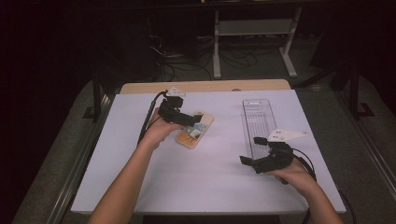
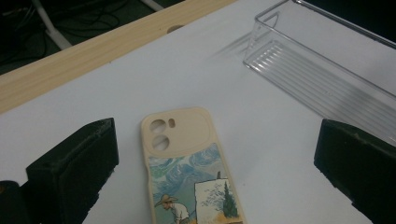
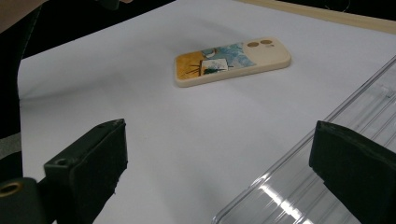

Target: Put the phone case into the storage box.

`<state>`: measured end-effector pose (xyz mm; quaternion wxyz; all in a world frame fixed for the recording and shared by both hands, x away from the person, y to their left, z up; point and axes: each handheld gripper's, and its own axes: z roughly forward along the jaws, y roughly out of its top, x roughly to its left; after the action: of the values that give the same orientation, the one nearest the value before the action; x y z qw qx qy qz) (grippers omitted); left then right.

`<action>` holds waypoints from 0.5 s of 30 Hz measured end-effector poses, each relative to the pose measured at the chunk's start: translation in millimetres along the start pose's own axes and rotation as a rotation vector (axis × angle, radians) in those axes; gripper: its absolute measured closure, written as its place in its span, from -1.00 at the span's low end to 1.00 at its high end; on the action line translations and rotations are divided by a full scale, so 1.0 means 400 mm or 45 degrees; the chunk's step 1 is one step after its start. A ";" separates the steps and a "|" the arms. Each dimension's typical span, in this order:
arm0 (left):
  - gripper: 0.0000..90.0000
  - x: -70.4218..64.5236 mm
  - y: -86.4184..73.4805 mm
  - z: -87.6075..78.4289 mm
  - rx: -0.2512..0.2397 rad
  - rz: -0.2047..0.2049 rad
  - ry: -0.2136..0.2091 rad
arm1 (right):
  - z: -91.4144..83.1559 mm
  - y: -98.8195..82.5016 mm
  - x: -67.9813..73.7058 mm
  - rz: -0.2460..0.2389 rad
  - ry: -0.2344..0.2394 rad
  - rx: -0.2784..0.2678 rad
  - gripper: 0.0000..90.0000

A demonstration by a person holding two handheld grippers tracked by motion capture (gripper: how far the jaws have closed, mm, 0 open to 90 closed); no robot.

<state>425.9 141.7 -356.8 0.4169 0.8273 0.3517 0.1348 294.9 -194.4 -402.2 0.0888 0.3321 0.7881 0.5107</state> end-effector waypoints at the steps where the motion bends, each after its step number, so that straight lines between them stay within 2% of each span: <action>1: -1.00 0.003 0.001 0.003 0.004 0.011 0.007 | 0.000 0.000 0.000 -0.004 0.001 0.001 -0.92; 4: -1.00 0.012 0.001 0.014 0.022 -0.003 0.018 | 0.000 0.000 0.000 0.000 0.000 0.000 -0.92; 6: -1.00 0.015 0.000 0.020 0.020 -0.032 0.025 | 0.000 0.000 0.000 -0.001 0.000 0.000 -0.92; 8: -1.00 0.024 -0.002 0.027 0.032 -0.024 0.040 | 0.000 0.000 0.000 -0.001 0.001 0.000 -0.92; 9: -1.00 0.023 -0.003 0.032 0.023 -0.047 0.040 | 0.000 0.000 0.000 -0.001 0.000 0.000 -0.92; 15: -1.00 0.026 -0.009 0.047 0.051 -0.075 0.065 | 0.000 0.000 -0.001 -0.001 0.000 0.000 -0.92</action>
<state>441.4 139.2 -372.1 0.3950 0.8210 0.3891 0.1363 295.0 -194.5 -402.2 0.0889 0.3319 0.7881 0.5108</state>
